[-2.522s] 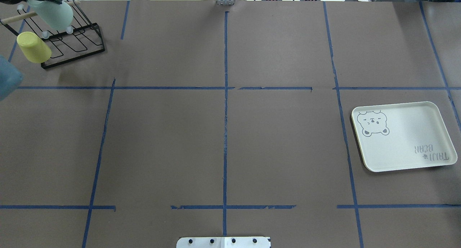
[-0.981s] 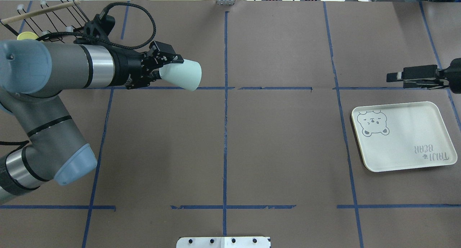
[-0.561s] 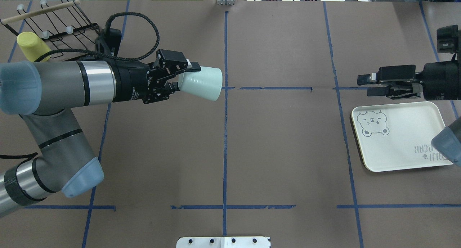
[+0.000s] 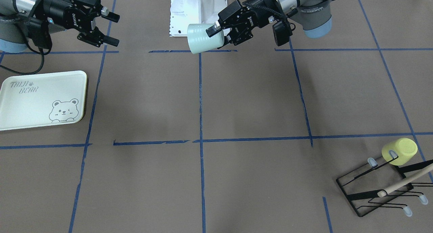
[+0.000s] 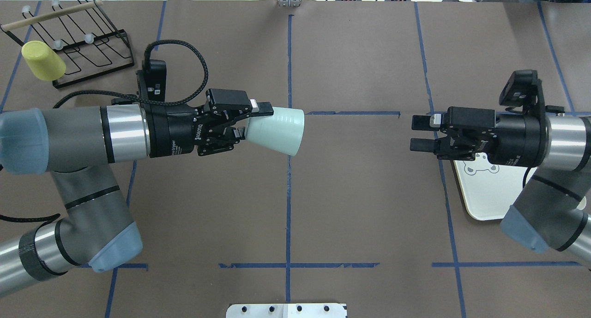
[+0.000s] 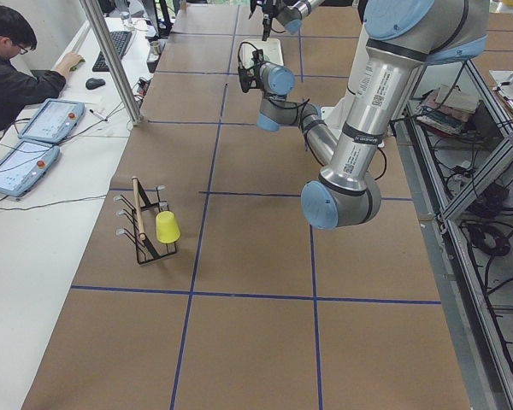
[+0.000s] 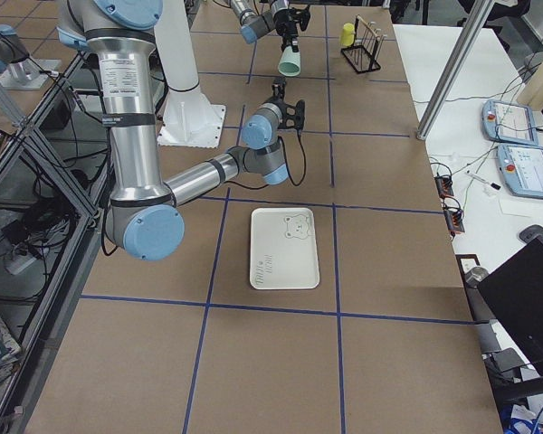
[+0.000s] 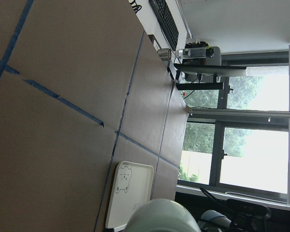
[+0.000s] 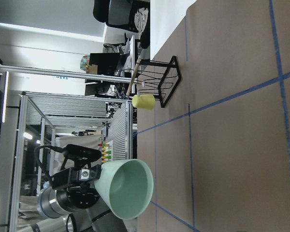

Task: Left arm grabs green cup and hands to right arm on tray

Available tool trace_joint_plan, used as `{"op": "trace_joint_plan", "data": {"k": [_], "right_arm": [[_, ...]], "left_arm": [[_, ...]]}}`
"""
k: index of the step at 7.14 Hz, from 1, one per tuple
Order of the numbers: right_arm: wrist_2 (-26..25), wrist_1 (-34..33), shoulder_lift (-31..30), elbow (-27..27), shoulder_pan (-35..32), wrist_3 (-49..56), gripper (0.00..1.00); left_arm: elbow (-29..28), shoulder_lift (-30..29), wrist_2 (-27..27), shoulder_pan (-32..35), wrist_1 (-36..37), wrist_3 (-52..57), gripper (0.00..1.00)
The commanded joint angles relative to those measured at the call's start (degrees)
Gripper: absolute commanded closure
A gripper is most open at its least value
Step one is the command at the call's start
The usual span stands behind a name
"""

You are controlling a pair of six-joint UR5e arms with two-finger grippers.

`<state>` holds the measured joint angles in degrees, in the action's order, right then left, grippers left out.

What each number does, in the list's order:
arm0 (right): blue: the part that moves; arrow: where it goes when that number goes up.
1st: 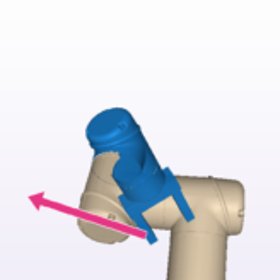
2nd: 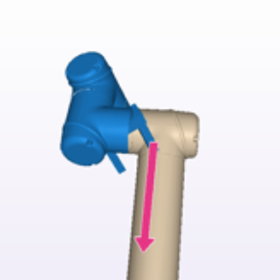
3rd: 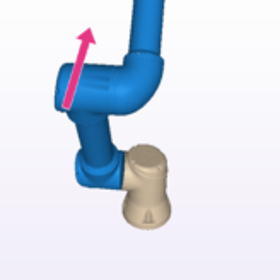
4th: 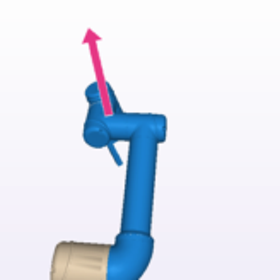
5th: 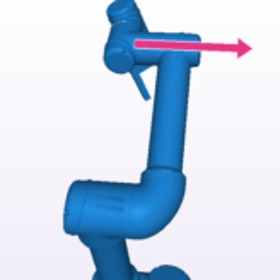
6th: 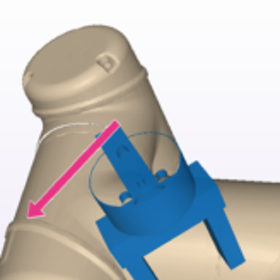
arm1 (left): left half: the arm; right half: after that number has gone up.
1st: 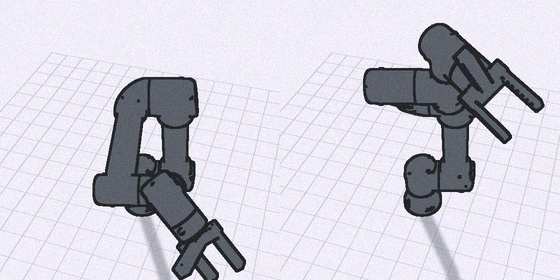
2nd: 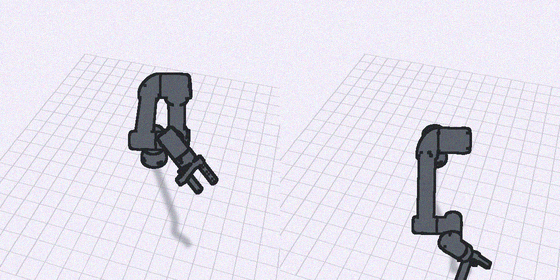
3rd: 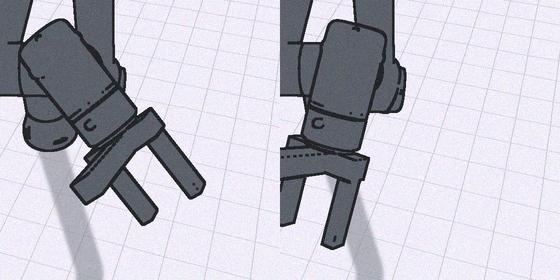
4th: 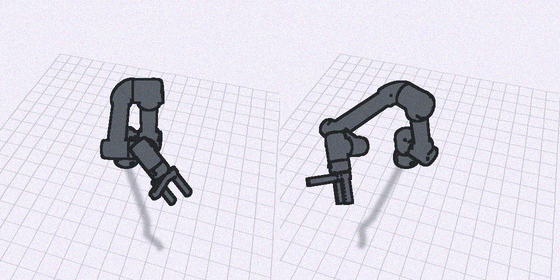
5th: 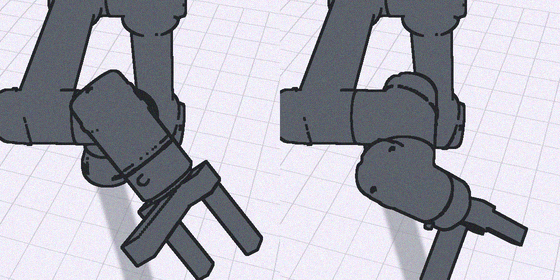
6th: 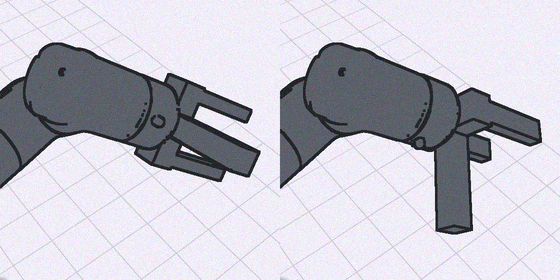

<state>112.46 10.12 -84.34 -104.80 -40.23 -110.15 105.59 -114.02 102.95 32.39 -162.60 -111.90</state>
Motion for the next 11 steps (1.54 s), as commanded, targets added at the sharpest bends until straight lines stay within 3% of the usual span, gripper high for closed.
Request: {"op": "trace_joint_plan", "data": {"k": [1,4,11], "right_arm": [[-7.7,2.3,2.5,-0.1,6.6,-2.3,0.0],[-12.3,2.2,5.6,-0.1,11.4,-2.3,0.0],[-14.6,2.3,8.6,0.0,13.4,-1.6,0.0]], "left_arm": [[-1.6,-0.1,0.0,-1.6,-5.7,-0.1,0.66],[-2.6,-0.9,0.0,-2.0,-7.4,-3.0,0.65],[-4.2,-2.3,-0.2,-5.0,-9.8,-8.4,0.65]]}}
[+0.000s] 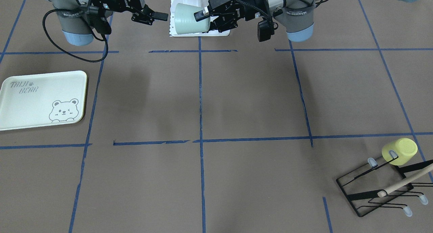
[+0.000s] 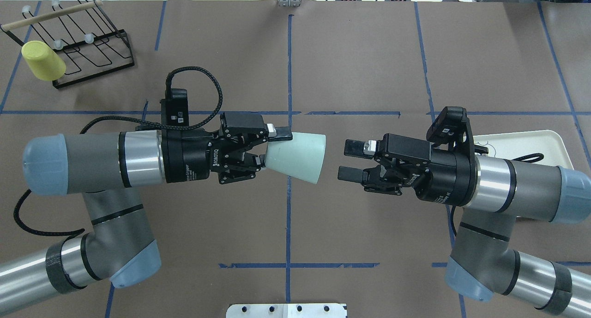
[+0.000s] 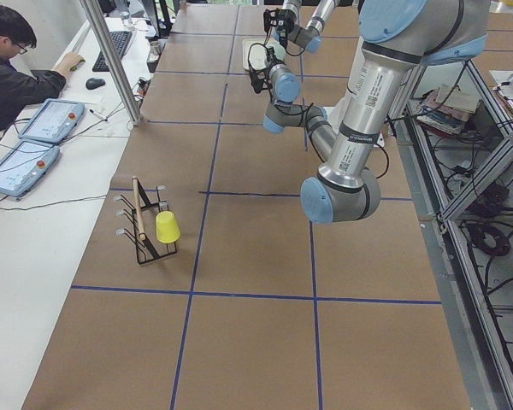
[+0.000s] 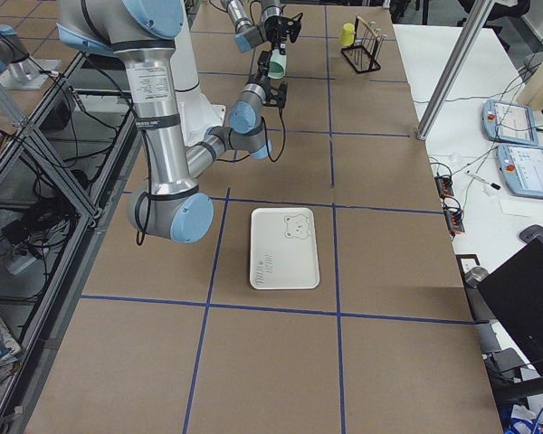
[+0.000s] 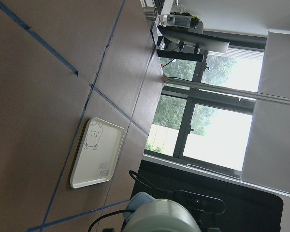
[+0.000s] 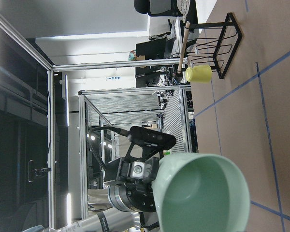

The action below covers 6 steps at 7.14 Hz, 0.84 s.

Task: Left arm grabs green cup and hands to right arm on tray

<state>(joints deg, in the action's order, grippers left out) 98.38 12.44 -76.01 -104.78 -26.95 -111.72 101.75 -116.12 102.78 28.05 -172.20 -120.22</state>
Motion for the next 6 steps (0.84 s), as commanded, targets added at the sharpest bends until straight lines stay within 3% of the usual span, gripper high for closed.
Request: {"op": "trace_joint_plan", "data": {"k": [1,6], "right_arm": [[-1.2,0.0,0.2,-0.1,0.3,0.0,0.0],[-2.1,-0.3,5.0,4.2,0.5,-0.2,0.02]], "left_arm": [[-0.4,-0.5,-0.1,-0.6,-0.2,-0.2,0.65],[-0.5,-0.8,-0.1,-1.5,-0.2,-0.3,0.65]]}}
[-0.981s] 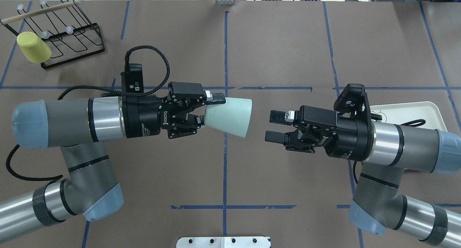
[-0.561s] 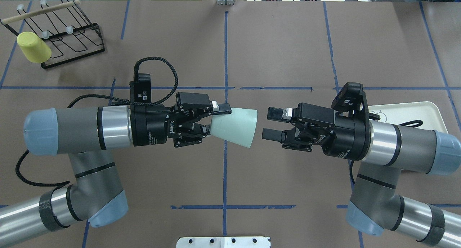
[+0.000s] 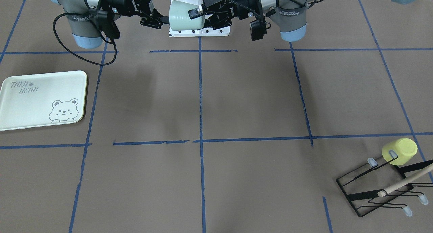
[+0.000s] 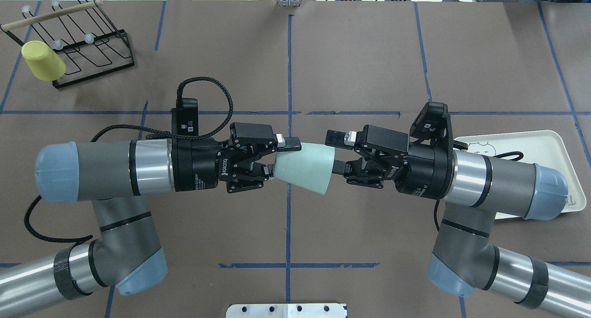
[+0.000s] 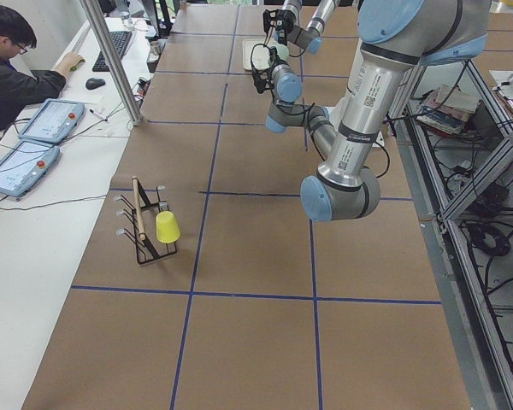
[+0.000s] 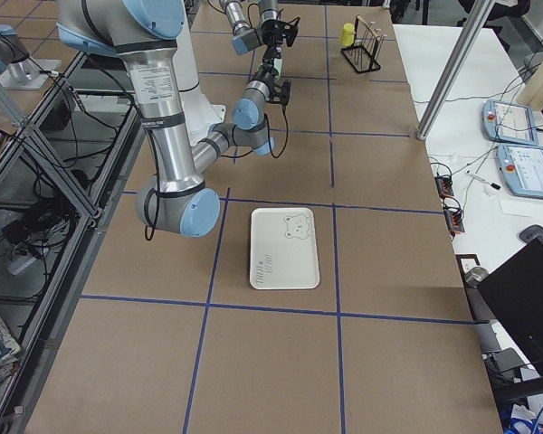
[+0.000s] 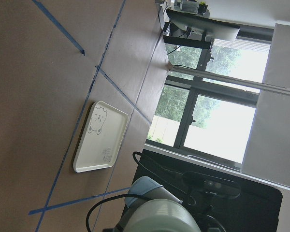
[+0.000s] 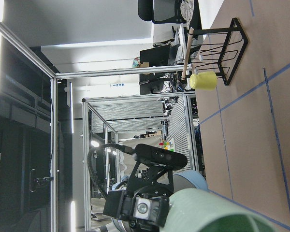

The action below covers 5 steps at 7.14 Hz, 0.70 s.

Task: Left arm grabs green cup and hands to right arm on tray

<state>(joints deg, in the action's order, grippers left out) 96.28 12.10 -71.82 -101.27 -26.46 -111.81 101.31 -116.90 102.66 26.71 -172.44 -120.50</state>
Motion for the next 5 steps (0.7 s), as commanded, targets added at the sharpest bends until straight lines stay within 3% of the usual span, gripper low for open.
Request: {"op": "trace_joint_plan", "data": {"k": [1,2,3,4,5], "right_arm": [[0.0,-0.1,0.9,0.7,0.0,-0.1,0.03],[0.0,-0.1,1.0,0.7,0.0,0.0,0.07],[0.0,-0.1,1.0,0.7,0.1,-0.1,0.23],[0.1,-0.1,1.0,0.7,0.0,-0.1,0.46],[0.1,-0.1,0.9,0.7,0.0,0.0,0.61]], "left_arm": [[-0.1,0.0,0.0,-0.2,0.0,0.1,0.65],[-0.1,0.0,0.0,-0.2,0.0,0.0,0.65],[-0.1,0.0,0.0,-0.2,0.0,0.0,0.65],[-0.1,0.0,0.0,-0.2,0.0,0.0,0.65],[-0.1,0.1,0.0,-0.2,0.0,0.0,0.65]]}}
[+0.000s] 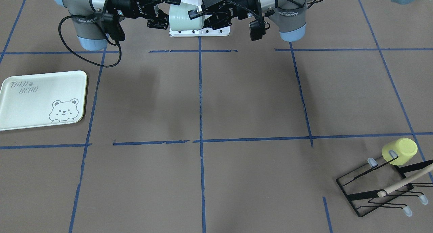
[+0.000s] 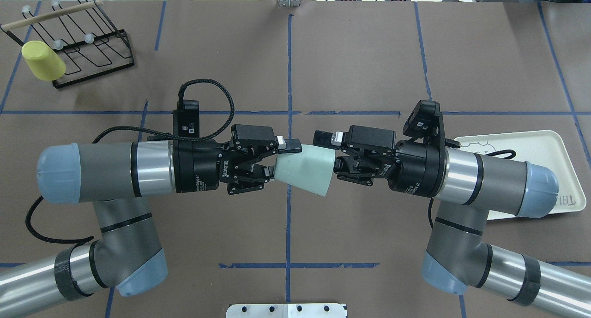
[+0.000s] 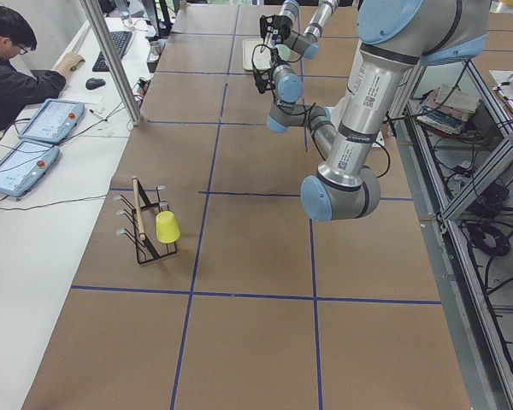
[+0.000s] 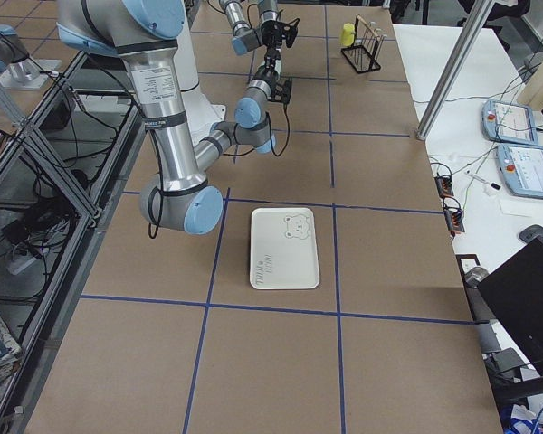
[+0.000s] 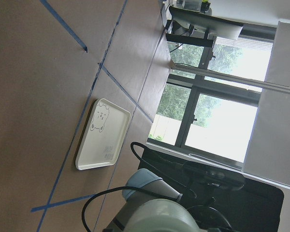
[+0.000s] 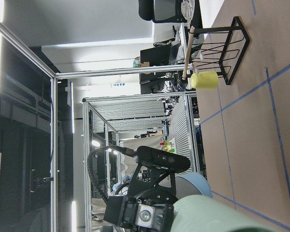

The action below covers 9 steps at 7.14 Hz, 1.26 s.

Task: Left arm grabs green cup and hands to right arm on tray

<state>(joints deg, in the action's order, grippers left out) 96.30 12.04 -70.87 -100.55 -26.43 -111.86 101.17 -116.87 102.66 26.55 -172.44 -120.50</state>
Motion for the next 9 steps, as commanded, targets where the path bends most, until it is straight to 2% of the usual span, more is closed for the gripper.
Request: {"op": "trace_joint_plan", "data": {"k": [1,2,4,5,6,9], "right_arm": [[0.1,0.1,-0.1,0.0,0.1,0.1,0.72],[0.1,0.1,-0.1,0.1,0.1,0.1,0.76],[0.1,0.2,-0.1,0.1,0.3,0.1,0.78],[0.1,0.3,-0.1,0.1,0.6,0.1,0.88],[0.2,0.3,-0.1,0.0,0.7,0.1,0.97],[0.4,0.4,-0.1,-0.1,0.9,0.0,1.0]], "left_arm": [[0.0,0.1,0.0,0.0,0.0,0.0,0.65],[0.1,0.1,0.0,0.0,0.0,0.0,0.65],[0.0,0.1,0.0,0.0,0.0,0.0,0.65],[0.1,0.1,0.0,0.0,0.0,-0.1,0.45],[0.0,0.2,0.1,0.3,0.3,0.3,0.0],[-1.7,0.0,0.0,2.8,0.7,-0.2,0.0]]}}
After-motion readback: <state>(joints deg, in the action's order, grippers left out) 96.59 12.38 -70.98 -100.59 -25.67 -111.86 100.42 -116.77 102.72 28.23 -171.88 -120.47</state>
